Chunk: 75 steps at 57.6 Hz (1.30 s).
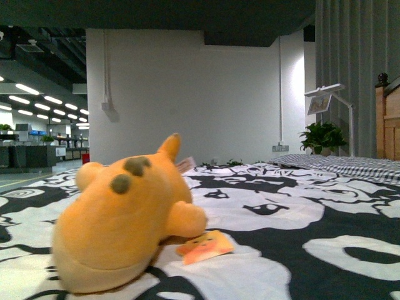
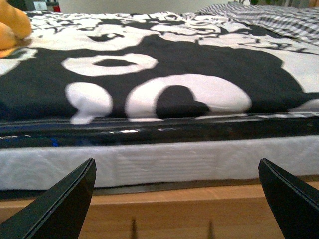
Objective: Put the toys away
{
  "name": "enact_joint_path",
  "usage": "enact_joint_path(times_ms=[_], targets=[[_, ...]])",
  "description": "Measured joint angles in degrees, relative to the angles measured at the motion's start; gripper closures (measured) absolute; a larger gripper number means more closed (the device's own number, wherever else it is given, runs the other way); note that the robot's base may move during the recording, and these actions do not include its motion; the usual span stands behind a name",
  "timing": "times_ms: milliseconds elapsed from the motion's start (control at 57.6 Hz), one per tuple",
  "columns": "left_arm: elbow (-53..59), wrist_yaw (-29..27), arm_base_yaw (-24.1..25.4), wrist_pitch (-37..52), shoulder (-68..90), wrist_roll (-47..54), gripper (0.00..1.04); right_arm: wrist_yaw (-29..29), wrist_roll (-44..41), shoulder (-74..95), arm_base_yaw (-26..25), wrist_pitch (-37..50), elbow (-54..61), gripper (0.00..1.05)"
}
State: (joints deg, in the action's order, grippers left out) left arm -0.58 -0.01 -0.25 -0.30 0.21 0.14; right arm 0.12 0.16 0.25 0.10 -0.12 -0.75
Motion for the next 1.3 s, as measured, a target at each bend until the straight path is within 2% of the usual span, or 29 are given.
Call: enact_joint_path(times_ms=[955,973,1008,1042,1112,1164,1303], targets=[[0.0,0.0,0.0,0.1,-0.2,0.0,0.06,-0.3,0.0,0.0,0.0,0.0,0.0,0.06],[0.0,0.0,0.0,0.1,-0.2,0.0,0.06,0.0,0.0,0.0,0.0,0.1,0.0,0.06],[0.0,0.0,0.0,0.1,-0.2,0.0,0.06,4.7,0.5,0.4,1.3,0.8,0.0,0.06],[0.0,0.0,0.0,0.1,-0.2,0.0,0.06,12.8,1.7,1.3,3.9,2.1,0.0,0.06],[0.0,0.0,0.0,0.1,-0.2,0.0,0.06,21.1,3.1,3.5,5.3,3.4,-0.1,0.06],[0.0,0.0,0.0,0.1,-0.2,0.0,0.06,23.3,3.7,5.5,5.3,4.5,-0.4,0.06],[0.0,0.0,0.0,0.1,-0.2,0.0,0.06,22.5,4.6,11.8,5.1,10.1,-3.5,0.06]])
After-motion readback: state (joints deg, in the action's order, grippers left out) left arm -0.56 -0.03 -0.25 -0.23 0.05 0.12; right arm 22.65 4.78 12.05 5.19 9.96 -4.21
